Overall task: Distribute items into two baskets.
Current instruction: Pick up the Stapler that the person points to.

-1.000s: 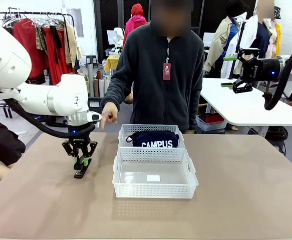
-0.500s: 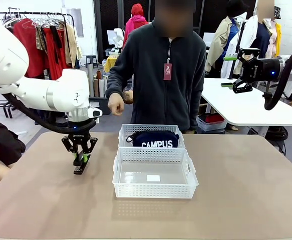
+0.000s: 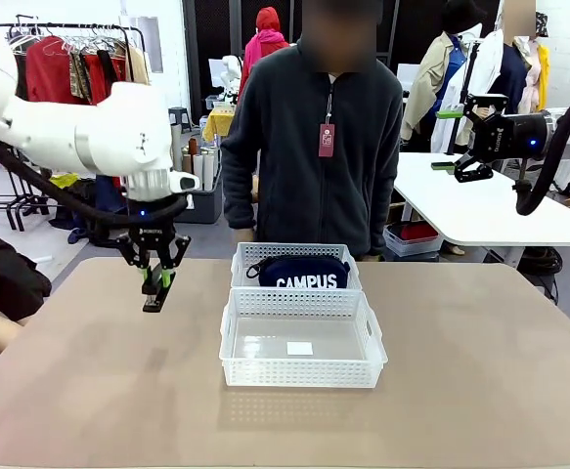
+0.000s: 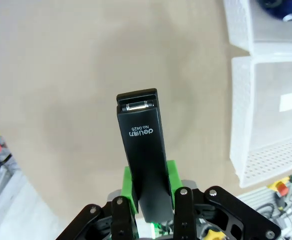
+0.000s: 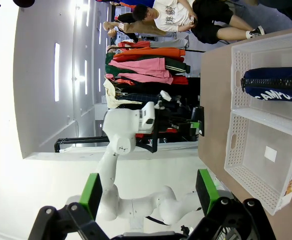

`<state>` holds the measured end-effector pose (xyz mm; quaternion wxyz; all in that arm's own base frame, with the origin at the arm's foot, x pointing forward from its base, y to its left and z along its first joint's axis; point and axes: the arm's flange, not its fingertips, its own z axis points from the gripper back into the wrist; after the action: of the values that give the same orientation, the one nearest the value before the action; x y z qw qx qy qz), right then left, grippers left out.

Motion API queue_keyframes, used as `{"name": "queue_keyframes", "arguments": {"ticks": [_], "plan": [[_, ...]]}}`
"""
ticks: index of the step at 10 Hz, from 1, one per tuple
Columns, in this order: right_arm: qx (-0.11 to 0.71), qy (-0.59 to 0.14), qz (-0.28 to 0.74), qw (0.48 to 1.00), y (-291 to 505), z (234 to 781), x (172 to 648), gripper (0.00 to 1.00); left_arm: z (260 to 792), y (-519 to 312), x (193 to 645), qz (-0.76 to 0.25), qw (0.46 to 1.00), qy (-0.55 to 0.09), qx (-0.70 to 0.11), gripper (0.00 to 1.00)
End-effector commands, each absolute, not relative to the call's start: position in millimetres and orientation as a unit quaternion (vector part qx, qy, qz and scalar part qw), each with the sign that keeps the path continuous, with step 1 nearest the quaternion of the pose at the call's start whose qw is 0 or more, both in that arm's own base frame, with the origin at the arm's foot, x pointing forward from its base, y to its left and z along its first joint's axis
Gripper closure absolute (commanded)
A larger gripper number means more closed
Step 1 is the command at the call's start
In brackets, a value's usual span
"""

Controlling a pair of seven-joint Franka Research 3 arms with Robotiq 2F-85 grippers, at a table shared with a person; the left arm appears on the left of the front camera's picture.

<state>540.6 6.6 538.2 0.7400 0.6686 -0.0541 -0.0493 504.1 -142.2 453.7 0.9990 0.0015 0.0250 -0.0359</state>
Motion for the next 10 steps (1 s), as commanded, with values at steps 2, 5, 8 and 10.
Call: {"name": "queue_keyframes", "arguments": {"ticks": [2,5,8,10], "plan": [[0.669,-0.054,-0.048,0.740,7,540,539,0.00,511,-143,503,-0.027,0.999,0.029,0.010,1.00],[0.669,-0.054,-0.048,0.740,7,540,539,0.00,576,-141,508,-0.023,1.000,0.012,0.015,1.00],[0.669,-0.054,-0.048,0.740,7,540,539,0.00,632,-130,501,-0.007,1.000,-0.004,0.022,1.00],[0.669,-0.054,-0.048,0.740,7,540,539,0.00,648,-126,497,0.000,1.000,-0.010,0.021,1.00]]}}
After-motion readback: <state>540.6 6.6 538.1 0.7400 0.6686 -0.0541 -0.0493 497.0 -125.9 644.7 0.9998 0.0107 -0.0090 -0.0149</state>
